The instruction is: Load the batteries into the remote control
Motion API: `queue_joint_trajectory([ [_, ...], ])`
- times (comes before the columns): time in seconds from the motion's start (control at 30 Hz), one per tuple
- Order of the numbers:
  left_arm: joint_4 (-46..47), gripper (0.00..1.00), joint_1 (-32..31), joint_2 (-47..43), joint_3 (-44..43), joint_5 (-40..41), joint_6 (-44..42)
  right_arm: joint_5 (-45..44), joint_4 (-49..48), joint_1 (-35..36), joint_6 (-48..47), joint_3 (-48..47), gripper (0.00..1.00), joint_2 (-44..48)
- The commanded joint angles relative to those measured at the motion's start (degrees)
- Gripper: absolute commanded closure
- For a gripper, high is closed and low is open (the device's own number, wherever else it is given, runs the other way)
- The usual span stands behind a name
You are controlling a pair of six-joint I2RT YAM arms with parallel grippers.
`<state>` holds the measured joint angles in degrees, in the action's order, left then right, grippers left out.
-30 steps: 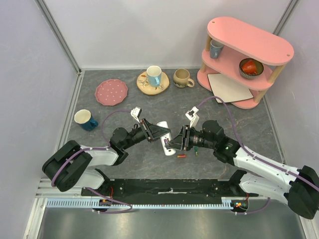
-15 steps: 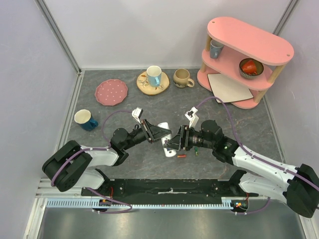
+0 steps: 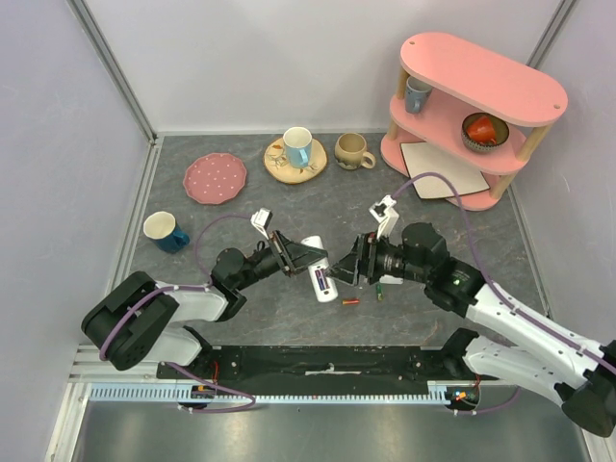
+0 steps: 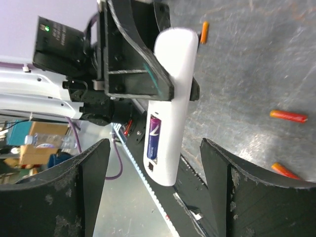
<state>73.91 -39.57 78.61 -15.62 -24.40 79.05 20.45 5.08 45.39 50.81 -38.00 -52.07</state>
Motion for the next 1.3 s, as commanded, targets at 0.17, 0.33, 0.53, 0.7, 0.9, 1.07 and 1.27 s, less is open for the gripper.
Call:
queue_joint_trajectory([
  [0.17, 17.9, 0.98, 3.7, -4.2, 5.0, -1.3, -1.0, -25.1, 22.8, -1.2, -16.7, -9.4, 0.21, 3.4],
  [0.33, 2.9, 0.98, 4.9, -14.3, 8.3, -0.8, -5.6, -30.2, 25.2, -1.0, -20.7, -6.8, 0.34, -4.3],
  [0.53, -22.4, 0.98, 4.9, -34.5, 10.1, 2.9, -13.0, -29.8, 20.1, 3.9, -22.2, -6.7, 0.33, -15.7],
  [0.7, -29.9, 0.98, 5.0, -42.7, 10.6, 3.3, -14.5, -28.8, 15.1, 5.3, -21.4, -7.9, 0.25, -23.9],
  [0.9, -28.8, 0.98, 5.1, -44.9, 12.9, 3.4, -12.7, -31.3, 12.2, 6.4, -21.4, -10.4, 0.26, -31.5],
  [1.07, -28.4, 0.98, 5.3, -45.8, 14.1, 3.5, -12.1, -31.9, 10.8, 6.9, -20.5, -12.8, 0.21, -35.3],
  [1.27, -28.8, 0.98, 5.3, -46.8, 14.6, 3.3, -12.1, -32.2, 9.4, 7.1, -19.2, -14.2, 0.21, -39.8],
])
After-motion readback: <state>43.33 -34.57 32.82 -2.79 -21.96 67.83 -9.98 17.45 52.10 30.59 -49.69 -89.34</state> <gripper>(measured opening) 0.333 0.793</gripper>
